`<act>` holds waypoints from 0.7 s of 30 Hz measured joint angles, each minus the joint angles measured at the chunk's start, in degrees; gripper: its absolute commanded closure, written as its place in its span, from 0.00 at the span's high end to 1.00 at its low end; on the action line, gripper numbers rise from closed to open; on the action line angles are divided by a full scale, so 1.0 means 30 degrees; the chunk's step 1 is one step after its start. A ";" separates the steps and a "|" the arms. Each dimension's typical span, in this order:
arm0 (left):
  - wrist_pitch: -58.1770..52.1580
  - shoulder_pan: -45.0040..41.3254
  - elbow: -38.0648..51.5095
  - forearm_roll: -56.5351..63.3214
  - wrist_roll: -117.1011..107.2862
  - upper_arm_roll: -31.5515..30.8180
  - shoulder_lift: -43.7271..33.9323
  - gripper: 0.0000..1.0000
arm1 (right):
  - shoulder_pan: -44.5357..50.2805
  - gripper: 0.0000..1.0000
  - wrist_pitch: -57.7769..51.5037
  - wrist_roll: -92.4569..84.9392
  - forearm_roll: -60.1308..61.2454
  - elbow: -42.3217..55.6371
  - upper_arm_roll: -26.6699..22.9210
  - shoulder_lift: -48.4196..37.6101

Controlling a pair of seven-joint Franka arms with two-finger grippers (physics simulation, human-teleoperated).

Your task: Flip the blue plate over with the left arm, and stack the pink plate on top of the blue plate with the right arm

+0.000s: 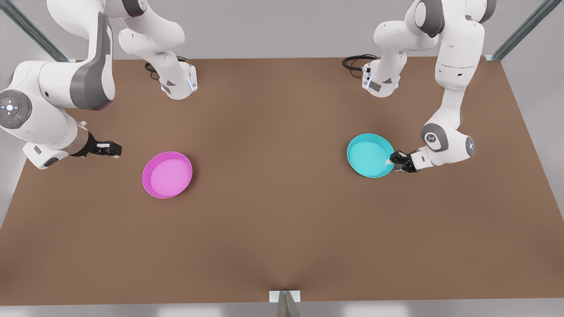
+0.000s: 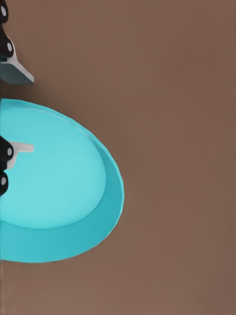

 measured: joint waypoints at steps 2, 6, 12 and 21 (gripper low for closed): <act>0.0290 -0.0190 -0.0096 0.0048 0.0321 0.0003 -0.0046 0.68 | 0.0021 1.00 0.0001 -0.0010 0.0005 -0.0007 0.0000 0.0006; 0.0846 -0.0239 -0.0102 0.0167 0.0860 0.0006 0.0199 0.58 | 0.0056 1.00 0.0004 -0.0027 0.0011 -0.0009 0.0000 0.0008; 0.1147 -0.0242 -0.0129 0.0240 0.1475 0.0004 0.0640 0.55 | 0.0053 1.00 0.0005 -0.0048 0.0014 -0.0010 0.0000 0.0037; 0.0976 -0.0246 -0.0102 0.0308 0.1942 0.0004 0.0825 0.21 | 0.0057 1.00 0.0004 -0.0072 0.0015 0.0002 -0.0015 0.0151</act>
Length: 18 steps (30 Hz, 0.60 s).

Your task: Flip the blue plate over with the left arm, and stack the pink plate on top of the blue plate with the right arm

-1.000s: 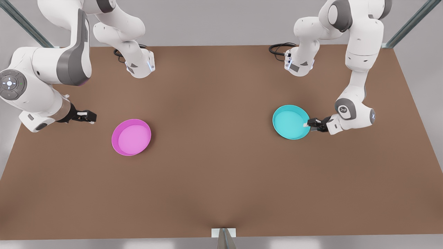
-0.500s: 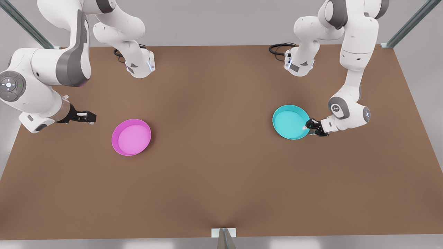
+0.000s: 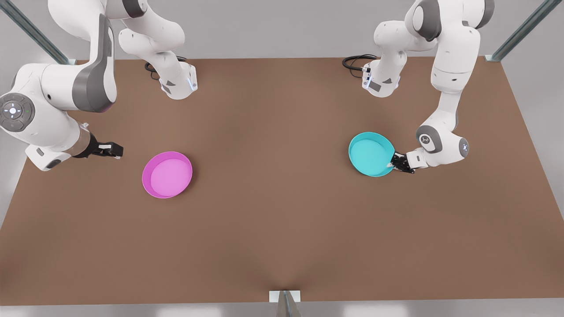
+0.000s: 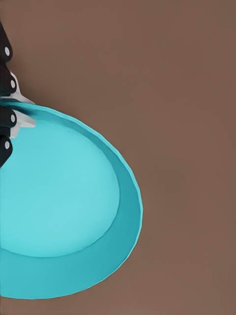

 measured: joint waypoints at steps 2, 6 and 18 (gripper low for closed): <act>-0.0025 0.0001 0.0076 0.0129 0.0008 0.0012 -0.0109 0.21 | -0.0004 1.00 0.0015 -0.0006 0.0004 0.0003 -0.0011 0.0003; -0.1680 -0.0241 0.3319 0.4603 -0.1346 0.0019 -0.0978 0.21 | -0.0004 1.00 0.0047 -0.0017 0.0020 0.0011 -0.0014 0.0031; -1.1861 -0.6560 2.4679 1.7805 -1.2508 0.1774 0.4312 0.21 | -0.0003 1.00 0.0170 -0.0038 0.0064 -0.0011 -0.0252 0.0244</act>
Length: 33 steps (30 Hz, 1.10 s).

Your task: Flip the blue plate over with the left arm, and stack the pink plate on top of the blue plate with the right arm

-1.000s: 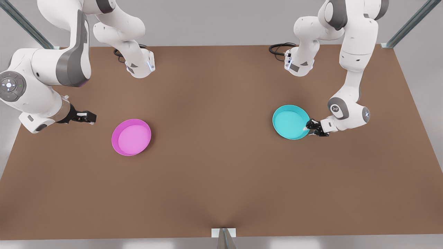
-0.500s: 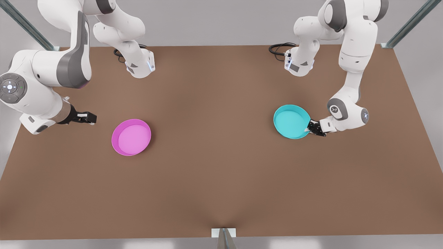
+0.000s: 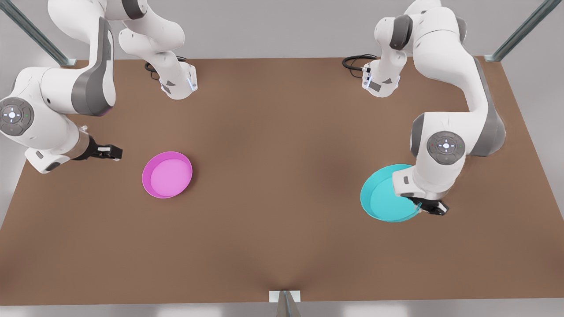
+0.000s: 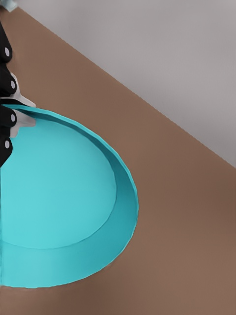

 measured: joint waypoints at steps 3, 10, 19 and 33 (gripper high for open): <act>0.1364 -0.6080 0.0473 0.1702 -0.3485 0.6242 0.2346 0.21 | -0.0031 1.00 0.0034 -0.0011 0.0013 -0.0003 -0.0093 0.0057; 0.5092 -1.9873 -0.6616 0.2826 -1.0590 1.7810 0.7545 0.21 | 0.0000 1.00 0.0075 -0.0043 0.0022 0.0000 -0.0143 0.0208; 0.9984 -2.2881 -0.9623 0.6445 -2.0245 1.6852 0.9975 0.21 | -0.0019 1.00 0.0089 -0.0075 0.0209 0.0000 -0.0350 0.0383; 0.8078 -2.3373 -1.0379 1.1543 -3.3801 1.3421 1.0814 0.26 | -0.0054 1.00 0.0093 -0.0134 0.0376 0.0000 -0.0573 0.0461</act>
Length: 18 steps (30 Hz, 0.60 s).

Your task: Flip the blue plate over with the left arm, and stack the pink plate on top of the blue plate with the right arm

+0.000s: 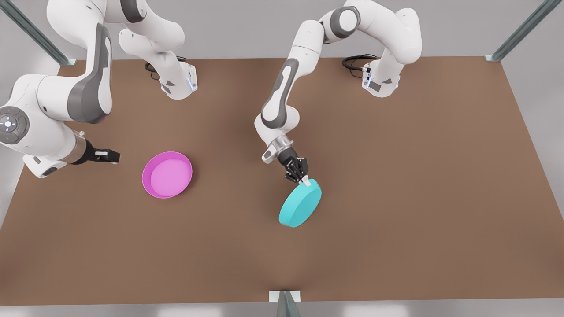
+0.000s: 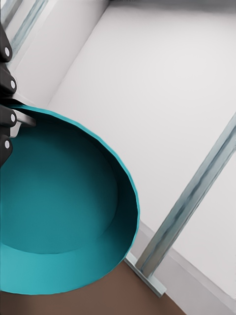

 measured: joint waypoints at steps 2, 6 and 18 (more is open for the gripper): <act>-0.0292 -0.0083 0.0106 -0.0010 -0.1316 -0.0151 -0.0040 1.00 | -0.0007 1.00 0.0000 -0.0025 0.0037 0.0000 -0.0018 0.0002; -0.1932 0.0477 0.2554 -0.1629 -0.3556 -0.2819 -0.0214 1.00 | 0.0001 1.00 0.0000 -0.0068 0.0070 0.0000 -0.0115 0.0031; -1.6545 1.1976 1.3220 -2.1467 -0.3783 -0.5798 -1.3945 1.00 | -0.1759 1.00 0.1636 -0.0396 0.0810 -0.3298 -0.0357 0.1093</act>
